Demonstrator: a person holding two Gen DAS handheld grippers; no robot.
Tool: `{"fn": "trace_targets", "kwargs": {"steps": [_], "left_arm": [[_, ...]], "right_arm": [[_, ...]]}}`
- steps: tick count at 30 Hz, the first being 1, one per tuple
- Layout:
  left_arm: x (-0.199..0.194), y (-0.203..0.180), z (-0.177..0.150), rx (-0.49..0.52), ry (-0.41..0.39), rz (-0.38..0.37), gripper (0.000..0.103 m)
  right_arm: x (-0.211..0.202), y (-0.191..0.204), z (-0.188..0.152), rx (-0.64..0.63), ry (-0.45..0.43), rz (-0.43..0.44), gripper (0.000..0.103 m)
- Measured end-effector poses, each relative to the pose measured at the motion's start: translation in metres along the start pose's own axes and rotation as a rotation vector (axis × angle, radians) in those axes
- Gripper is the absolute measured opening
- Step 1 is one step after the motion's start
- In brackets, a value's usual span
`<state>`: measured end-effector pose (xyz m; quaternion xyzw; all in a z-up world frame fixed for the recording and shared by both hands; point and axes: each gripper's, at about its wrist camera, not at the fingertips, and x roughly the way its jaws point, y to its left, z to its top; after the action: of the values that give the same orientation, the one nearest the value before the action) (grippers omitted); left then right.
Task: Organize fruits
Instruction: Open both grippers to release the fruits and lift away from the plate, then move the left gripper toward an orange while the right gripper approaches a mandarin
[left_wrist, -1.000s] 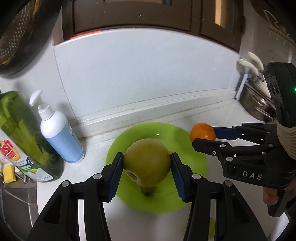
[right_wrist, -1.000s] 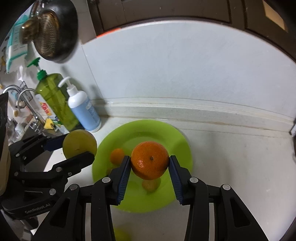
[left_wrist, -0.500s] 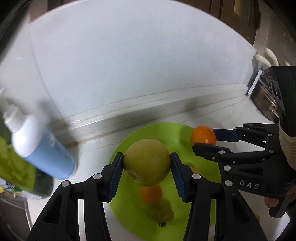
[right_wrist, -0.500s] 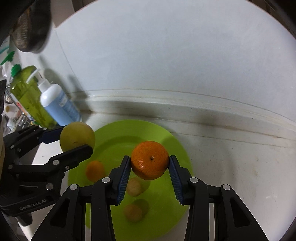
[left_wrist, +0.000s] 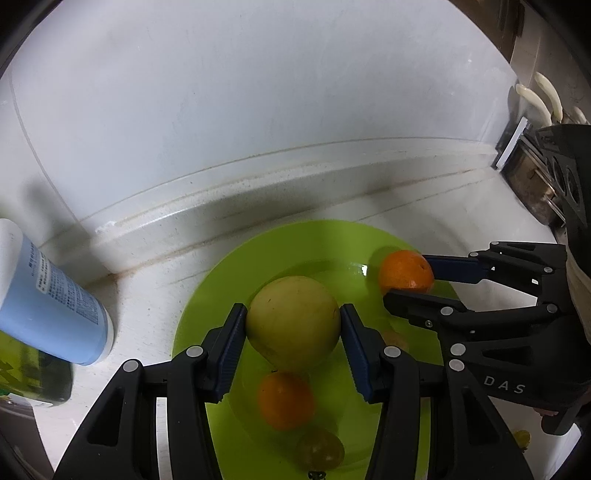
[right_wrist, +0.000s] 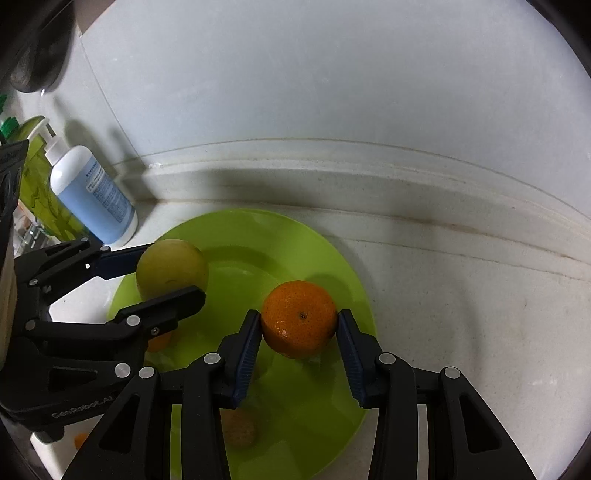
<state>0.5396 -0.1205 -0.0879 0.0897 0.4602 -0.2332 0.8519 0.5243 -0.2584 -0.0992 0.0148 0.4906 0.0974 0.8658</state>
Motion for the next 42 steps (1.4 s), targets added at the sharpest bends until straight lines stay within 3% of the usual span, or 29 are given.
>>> {"fn": "trace_targets", "kwargs": {"steps": [8,19,33,42], "left_arm": [[0.007,0.002,0.0,-0.016,0.031,-0.002,0.05],[-0.025,-0.003,0.0,-0.017,-0.022,0.055,0.051],[-0.13,-0.02,-0.032,-0.018,-0.191,0.072,0.057],[-0.201,-0.028,-0.068,-0.025,-0.304,0.148,0.063]], "right_arm": [[0.001,-0.001,0.0,-0.004,0.006,-0.006,0.043],[-0.003,0.01,-0.004,-0.011,0.001,0.016,0.044],[-0.105,0.043,-0.027,-0.049,-0.207,0.001,0.05],[-0.167,0.071,-0.06,-0.062,-0.339,-0.052,0.063]]}}
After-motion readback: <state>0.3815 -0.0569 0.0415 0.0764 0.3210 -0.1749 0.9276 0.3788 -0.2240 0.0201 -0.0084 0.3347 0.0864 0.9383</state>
